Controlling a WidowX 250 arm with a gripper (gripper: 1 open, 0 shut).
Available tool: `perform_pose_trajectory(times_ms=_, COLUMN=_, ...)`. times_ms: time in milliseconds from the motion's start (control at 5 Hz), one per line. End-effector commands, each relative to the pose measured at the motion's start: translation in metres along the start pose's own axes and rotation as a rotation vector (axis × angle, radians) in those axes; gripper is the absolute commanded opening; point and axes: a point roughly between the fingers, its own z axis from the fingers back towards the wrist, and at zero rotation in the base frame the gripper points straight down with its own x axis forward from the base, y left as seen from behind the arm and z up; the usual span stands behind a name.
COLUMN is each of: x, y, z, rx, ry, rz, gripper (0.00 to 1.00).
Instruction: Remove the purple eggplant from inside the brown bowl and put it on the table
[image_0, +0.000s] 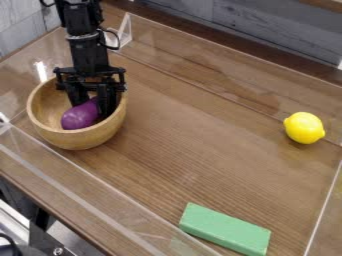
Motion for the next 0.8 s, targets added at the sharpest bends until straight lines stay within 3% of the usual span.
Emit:
perform_pose_trajectory(times_ms=0, x=0.002, y=-0.001, z=0.032, rx=0.004, ry=-0.091, rz=0.013, gripper=0.0)
perform_pose_trajectory(times_ms=600, x=-0.004, y=-0.011, z=0.045, rx=-0.027, ry=-0.091, rz=0.011, gripper=0.0)
